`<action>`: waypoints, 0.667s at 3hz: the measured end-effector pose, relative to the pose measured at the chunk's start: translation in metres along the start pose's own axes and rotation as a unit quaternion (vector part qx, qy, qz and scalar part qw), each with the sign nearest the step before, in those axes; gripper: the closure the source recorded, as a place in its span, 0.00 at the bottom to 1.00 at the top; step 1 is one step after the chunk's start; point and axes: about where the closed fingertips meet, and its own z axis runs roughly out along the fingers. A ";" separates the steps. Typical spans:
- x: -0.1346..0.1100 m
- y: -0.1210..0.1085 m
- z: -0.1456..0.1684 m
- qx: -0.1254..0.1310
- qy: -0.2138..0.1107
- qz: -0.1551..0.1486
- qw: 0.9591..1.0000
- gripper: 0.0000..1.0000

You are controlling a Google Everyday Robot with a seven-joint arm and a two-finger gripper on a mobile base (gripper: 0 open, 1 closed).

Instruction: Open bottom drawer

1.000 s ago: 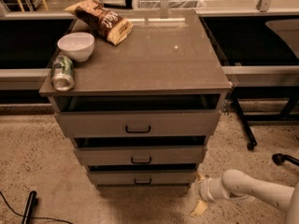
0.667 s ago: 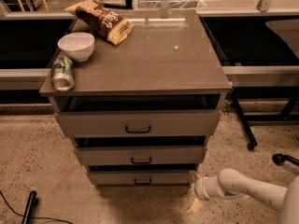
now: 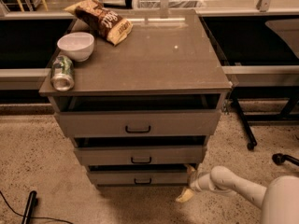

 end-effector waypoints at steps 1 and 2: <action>0.005 -0.018 0.024 -0.003 -0.005 -0.004 1.000 0.00; 0.000 -0.021 0.042 -0.016 -0.006 -0.019 1.000 0.19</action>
Offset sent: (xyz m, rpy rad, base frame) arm 0.0467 0.0301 -0.0375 -0.0042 -0.0104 0.0940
